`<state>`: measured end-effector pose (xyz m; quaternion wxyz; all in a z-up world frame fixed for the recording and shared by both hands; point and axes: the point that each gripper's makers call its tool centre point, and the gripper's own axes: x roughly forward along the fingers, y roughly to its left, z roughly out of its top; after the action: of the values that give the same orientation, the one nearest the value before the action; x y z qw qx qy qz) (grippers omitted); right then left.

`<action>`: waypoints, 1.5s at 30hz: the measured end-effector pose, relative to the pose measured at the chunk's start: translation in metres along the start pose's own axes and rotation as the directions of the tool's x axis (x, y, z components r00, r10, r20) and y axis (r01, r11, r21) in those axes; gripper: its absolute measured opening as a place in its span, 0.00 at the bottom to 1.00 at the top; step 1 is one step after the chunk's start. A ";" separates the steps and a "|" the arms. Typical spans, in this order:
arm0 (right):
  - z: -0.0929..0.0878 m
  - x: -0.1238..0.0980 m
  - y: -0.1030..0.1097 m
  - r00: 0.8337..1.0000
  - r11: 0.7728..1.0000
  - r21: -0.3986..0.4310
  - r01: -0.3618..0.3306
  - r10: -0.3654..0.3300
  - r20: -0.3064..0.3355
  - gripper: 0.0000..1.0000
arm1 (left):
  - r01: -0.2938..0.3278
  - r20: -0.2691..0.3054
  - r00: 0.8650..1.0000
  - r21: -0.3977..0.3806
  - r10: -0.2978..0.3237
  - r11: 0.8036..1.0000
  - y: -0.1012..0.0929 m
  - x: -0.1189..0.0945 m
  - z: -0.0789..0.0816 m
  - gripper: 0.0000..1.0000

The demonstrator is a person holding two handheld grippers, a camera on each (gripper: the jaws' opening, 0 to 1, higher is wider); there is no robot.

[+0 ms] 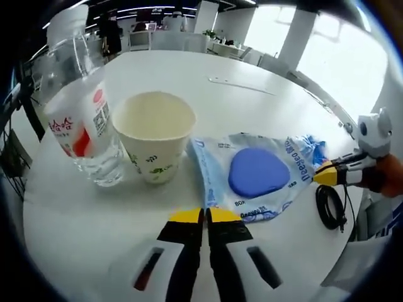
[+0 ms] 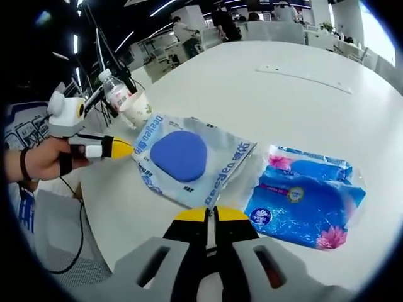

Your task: Arrange the tabletop items into an orderly group along one side of the table until the central work area is clear of visible clutter.

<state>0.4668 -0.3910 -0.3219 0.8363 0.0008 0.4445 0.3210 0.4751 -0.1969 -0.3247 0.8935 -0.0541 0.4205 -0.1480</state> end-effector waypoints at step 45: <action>0.011 -0.005 -0.013 0.999 0.999 0.017 0.027 -0.028 0.024 0.04 | -0.087 0.018 0.996 -0.050 0.088 0.995 0.022 -0.015 0.009 0.05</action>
<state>0.4800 -0.4013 -0.3159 0.8460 0.0054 0.4368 0.3059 0.4776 -0.1710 -0.3126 0.9016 -0.0590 0.4171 -0.0979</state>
